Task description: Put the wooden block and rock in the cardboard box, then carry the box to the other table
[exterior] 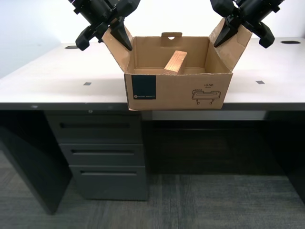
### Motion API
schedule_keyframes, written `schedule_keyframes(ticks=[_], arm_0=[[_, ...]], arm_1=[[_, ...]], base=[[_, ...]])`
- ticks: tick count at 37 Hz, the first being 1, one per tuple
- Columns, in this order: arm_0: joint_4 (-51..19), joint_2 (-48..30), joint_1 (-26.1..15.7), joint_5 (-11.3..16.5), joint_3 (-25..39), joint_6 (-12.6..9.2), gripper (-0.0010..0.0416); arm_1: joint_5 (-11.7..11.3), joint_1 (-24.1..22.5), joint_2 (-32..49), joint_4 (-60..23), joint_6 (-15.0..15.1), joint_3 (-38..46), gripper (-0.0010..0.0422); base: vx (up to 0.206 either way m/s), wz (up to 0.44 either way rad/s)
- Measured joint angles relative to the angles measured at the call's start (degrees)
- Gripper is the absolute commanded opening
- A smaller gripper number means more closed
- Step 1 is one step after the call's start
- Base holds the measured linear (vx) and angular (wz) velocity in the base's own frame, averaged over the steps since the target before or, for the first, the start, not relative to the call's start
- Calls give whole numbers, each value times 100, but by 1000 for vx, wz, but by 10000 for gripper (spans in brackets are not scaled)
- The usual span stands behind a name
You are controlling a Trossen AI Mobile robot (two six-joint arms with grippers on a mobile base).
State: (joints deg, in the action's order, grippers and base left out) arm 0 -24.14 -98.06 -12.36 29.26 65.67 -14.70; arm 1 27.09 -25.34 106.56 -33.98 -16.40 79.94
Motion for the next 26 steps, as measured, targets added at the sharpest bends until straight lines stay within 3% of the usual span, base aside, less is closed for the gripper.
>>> schedule_keyframes(ticks=[6,17,21,26], arm_0=[[-2,0,0,-2,0,-33,-1],[-11,0,-9,-9,0,-46,-1],[-11,-2,-11,-20,0,-192,-1],[-11,-4,-15,-234,0,-195,-1]], arm_1=[[-2,0,0,7,-9,0,-1],[-2,-2,0,157,-398,0,-1],[-2,-2,0,219,-514,0,-1],[0,-2,0,254,-516,0,-1]], base=[[-162,96],[-156,142],[-145,196],[-136,202]])
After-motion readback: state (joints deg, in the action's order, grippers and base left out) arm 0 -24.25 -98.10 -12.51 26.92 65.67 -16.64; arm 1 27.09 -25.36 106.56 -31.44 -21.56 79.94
